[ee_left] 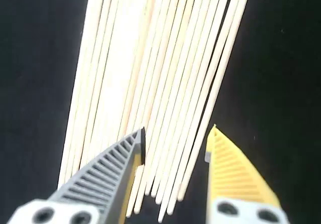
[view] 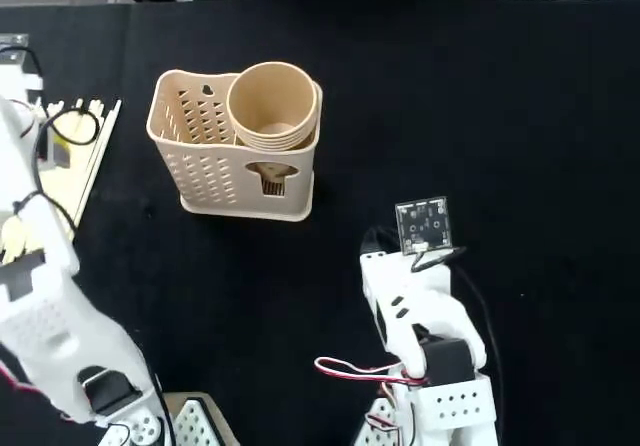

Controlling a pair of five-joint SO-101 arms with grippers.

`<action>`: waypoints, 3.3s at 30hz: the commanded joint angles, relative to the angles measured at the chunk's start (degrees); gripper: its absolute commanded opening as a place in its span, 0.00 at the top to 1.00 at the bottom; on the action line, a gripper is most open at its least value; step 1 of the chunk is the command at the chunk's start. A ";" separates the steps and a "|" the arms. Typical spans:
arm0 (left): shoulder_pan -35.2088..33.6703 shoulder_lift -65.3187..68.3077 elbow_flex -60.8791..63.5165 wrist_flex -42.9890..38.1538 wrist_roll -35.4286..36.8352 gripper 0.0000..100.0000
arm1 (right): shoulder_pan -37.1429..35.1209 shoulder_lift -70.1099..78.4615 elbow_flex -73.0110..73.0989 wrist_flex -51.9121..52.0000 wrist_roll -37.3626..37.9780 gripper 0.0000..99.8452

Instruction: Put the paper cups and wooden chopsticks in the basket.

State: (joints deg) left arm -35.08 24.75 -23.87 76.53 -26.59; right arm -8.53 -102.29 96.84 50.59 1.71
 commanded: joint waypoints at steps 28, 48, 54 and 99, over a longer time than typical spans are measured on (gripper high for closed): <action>2.95 49.93 -55.52 8.44 -4.22 0.84 | -0.79 -0.57 -0.04 0.18 0.53 0.99; 3.47 47.91 -71.69 24.26 -1.41 0.97 | -0.70 -0.40 -0.04 0.18 0.53 0.99; 4.18 38.42 -71.43 24.18 6.42 0.97 | -0.62 -0.40 -0.04 0.18 0.53 0.98; 12.53 -15.65 -71.52 22.07 38.86 0.97 | -0.53 -0.31 -0.04 0.18 0.53 0.98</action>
State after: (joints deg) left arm -27.43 12.26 -93.85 100.62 9.71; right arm -8.62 -102.29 96.84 50.59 1.71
